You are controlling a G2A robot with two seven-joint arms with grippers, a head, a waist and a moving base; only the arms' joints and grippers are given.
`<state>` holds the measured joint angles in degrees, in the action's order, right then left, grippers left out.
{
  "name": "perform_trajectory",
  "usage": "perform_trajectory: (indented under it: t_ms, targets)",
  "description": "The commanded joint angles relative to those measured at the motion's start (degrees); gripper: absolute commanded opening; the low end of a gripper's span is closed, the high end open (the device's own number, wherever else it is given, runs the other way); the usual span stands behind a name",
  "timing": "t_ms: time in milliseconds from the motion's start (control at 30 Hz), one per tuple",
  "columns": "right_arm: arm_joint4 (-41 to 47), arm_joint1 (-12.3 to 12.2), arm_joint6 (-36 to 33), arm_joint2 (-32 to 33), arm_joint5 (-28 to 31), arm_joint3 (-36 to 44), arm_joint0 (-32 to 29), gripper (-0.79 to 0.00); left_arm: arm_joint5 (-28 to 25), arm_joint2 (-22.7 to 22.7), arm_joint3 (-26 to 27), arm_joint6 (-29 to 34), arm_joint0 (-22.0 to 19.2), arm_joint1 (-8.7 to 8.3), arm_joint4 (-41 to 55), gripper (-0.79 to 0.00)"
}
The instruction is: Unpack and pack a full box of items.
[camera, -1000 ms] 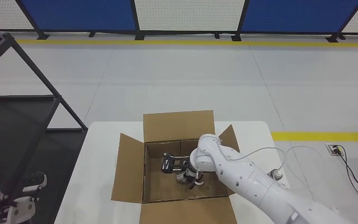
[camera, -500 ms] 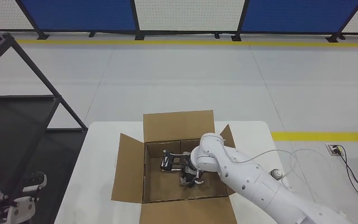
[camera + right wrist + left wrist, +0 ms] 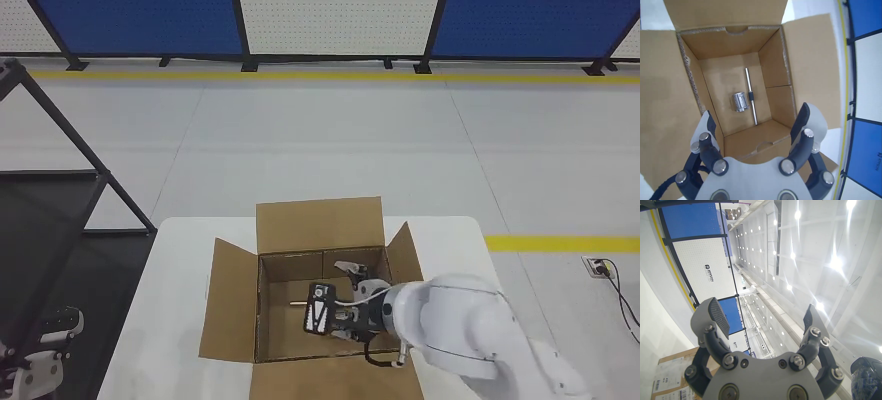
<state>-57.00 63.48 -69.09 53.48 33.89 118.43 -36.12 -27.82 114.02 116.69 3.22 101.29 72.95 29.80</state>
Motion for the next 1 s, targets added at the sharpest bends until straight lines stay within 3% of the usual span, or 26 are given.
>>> perform_trajectory:
  t_ms: [0,200,467,600,767,900,967]
  targets:
    - [-0.27,-0.93,2.80,4.83,1.16,5.98,-4.02,0.000,0.00,0.00,0.00,0.00,0.00,0.00,0.00,0.000]
    - [-4.42,-2.79,9.89,15.78,2.32,15.95,-13.21,0.000,0.00,0.00,0.00,0.00,0.00,0.00,0.00,0.000]
    - [-2.97,-4.36,27.54,32.19,8.51,16.04,-25.40,0.000,0.00,0.00,0.00,0.00,0.00,0.00,0.00,0.000]
    - [-1.82,-4.58,38.68,42.29,8.09,12.44,-33.99,0.000,0.00,0.00,0.00,0.00,0.00,0.00,0.00,0.000]
    - [1.68,-4.14,58.69,53.08,10.86,4.46,-44.83,0.000,0.00,0.00,0.00,0.00,0.00,0.00,0.00,0.000]
    - [1.45,-3.44,72.90,57.93,12.21,-2.19,-51.61,0.000,0.00,0.00,0.00,0.00,0.00,0.00,0.00,0.000]
    - [0.35,-3.22,74.77,58.53,10.98,-3.93,-53.59,0.000,0.00,0.00,0.00,0.00,0.00,0.00,0.00,0.000]
